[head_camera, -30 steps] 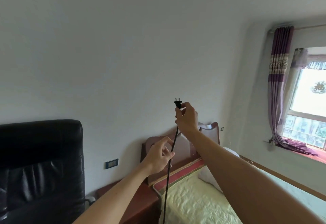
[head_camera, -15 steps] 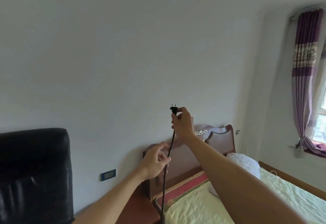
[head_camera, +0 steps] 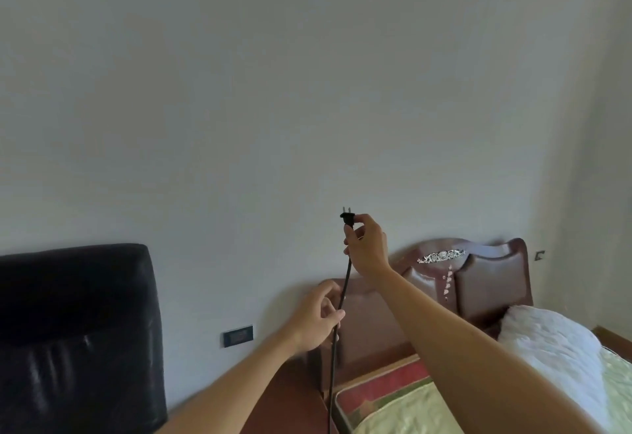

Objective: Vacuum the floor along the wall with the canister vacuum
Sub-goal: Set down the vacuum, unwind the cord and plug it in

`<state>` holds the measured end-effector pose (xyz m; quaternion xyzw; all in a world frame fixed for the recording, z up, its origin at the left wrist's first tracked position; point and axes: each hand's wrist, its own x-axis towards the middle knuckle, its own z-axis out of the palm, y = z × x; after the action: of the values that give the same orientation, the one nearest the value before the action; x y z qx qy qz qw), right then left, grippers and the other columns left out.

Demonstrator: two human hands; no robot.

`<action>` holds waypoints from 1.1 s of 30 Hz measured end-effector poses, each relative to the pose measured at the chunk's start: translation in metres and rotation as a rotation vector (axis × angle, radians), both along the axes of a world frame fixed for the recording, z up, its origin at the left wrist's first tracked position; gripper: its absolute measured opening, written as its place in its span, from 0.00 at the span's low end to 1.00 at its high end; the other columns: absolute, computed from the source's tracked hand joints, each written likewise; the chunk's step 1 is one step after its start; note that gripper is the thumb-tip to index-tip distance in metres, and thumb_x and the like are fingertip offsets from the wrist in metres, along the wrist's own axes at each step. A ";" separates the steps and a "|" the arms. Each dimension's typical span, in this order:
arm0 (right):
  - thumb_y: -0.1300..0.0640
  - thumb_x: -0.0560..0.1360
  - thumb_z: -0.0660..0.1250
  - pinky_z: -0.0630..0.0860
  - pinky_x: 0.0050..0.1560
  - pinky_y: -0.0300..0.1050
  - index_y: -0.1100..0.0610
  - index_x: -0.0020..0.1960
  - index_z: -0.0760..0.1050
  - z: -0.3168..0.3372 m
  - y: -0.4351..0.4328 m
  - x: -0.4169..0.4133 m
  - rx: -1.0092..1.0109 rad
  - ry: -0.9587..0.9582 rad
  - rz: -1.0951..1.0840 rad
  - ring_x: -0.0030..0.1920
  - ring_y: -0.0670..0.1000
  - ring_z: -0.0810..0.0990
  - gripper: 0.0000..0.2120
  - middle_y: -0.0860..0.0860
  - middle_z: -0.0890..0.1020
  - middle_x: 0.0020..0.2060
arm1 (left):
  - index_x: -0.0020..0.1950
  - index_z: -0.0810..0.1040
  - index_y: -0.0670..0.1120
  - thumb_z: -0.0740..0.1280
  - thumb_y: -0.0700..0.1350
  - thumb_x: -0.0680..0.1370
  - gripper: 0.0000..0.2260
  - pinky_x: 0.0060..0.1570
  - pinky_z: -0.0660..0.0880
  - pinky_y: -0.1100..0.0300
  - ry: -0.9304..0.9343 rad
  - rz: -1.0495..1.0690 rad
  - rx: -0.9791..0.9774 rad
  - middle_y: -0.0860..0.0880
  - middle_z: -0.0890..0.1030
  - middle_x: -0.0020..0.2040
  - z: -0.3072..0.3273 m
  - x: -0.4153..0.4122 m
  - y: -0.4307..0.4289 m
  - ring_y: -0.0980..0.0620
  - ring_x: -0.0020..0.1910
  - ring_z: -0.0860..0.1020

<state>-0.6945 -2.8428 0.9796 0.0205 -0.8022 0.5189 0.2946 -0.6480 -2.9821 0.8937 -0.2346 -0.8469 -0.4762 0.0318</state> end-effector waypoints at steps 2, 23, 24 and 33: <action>0.59 0.80 0.63 0.76 0.34 0.44 0.55 0.56 0.75 -0.003 -0.002 -0.019 -0.008 -0.005 0.021 0.28 0.49 0.79 0.07 0.51 0.79 0.32 | 0.57 0.71 0.54 0.66 0.42 0.81 0.10 0.41 0.83 0.49 -0.017 0.018 -0.008 0.48 0.78 0.36 -0.002 -0.017 -0.001 0.50 0.34 0.81; 0.59 0.80 0.62 0.76 0.34 0.43 0.58 0.60 0.74 -0.097 -0.065 -0.253 0.017 -0.153 0.149 0.30 0.50 0.80 0.10 0.51 0.79 0.32 | 0.67 0.68 0.53 0.65 0.43 0.82 0.15 0.42 0.84 0.48 -0.204 0.183 -0.038 0.48 0.77 0.41 -0.084 -0.222 -0.056 0.48 0.39 0.81; 0.59 0.80 0.62 0.75 0.33 0.43 0.58 0.61 0.73 -0.110 -0.071 -0.263 0.021 -0.176 0.160 0.30 0.50 0.80 0.10 0.51 0.79 0.32 | 0.67 0.68 0.53 0.65 0.43 0.82 0.15 0.42 0.84 0.49 -0.229 0.195 -0.039 0.47 0.77 0.42 -0.095 -0.227 -0.061 0.48 0.40 0.82; 0.60 0.80 0.63 0.74 0.31 0.42 0.57 0.59 0.73 -0.257 -0.139 -0.340 0.028 -0.390 0.340 0.33 0.52 0.82 0.08 0.50 0.79 0.32 | 0.67 0.68 0.57 0.64 0.43 0.82 0.16 0.41 0.84 0.48 -0.519 0.372 0.032 0.46 0.77 0.44 -0.216 -0.263 -0.110 0.47 0.44 0.84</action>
<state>-1.0342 -2.9820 0.7228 0.0585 -0.8360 0.5439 0.0425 -0.9112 -3.0922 0.6774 0.0540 -0.8474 -0.5195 -0.0953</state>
